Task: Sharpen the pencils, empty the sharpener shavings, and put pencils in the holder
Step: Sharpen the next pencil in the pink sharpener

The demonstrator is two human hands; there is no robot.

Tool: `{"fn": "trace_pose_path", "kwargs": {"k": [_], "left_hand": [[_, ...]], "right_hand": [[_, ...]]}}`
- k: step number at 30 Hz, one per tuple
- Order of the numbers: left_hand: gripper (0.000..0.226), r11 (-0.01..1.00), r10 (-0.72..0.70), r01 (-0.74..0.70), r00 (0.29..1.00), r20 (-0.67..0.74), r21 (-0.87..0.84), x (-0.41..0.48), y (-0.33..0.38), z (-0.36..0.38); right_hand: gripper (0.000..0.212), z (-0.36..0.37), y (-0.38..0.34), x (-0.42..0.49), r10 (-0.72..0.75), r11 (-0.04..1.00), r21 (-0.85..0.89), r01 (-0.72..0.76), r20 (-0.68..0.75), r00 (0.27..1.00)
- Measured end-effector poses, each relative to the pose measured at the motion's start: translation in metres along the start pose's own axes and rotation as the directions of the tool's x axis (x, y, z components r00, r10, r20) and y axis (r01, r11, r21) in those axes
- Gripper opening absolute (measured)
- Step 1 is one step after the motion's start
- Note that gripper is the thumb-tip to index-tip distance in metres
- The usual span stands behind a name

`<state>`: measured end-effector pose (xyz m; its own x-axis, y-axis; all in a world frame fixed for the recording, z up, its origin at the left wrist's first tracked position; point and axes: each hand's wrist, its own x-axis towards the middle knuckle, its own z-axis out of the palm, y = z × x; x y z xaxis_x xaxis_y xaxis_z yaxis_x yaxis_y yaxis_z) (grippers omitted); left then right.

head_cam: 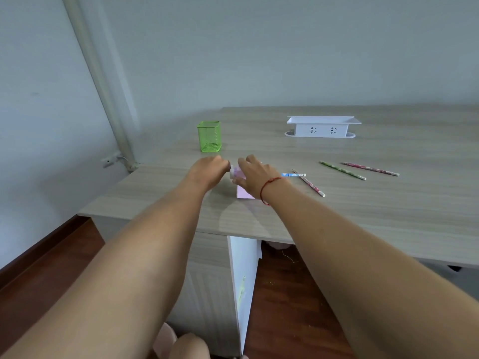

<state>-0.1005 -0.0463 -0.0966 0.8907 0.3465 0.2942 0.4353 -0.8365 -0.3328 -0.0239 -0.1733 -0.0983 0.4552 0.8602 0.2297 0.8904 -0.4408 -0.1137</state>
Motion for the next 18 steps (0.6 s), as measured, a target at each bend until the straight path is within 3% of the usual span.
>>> {"fn": "trace_pose_path", "kwargs": {"k": [5,10,18], "left_hand": [[0.023,1.000,-0.027,0.026,0.999,0.039,0.015,0.001,-0.002,0.005],[0.023,0.993,0.056,-0.054,0.998,-0.016,0.101,0.005,-0.012,0.007],[0.027,0.998,0.056,-0.061,0.986,-0.154,-0.027,0.005,-0.020,-0.017]], "right_hand": [[0.043,0.011,-0.011,0.004,0.012,0.994,-0.107,-0.023,-0.102,0.995],[0.040,0.012,-0.011,0.003,0.002,0.992,-0.127,-0.020,-0.138,0.990],[0.041,0.006,-0.008,0.019,0.041,0.996,-0.083,-0.043,-0.034,0.999]]}}
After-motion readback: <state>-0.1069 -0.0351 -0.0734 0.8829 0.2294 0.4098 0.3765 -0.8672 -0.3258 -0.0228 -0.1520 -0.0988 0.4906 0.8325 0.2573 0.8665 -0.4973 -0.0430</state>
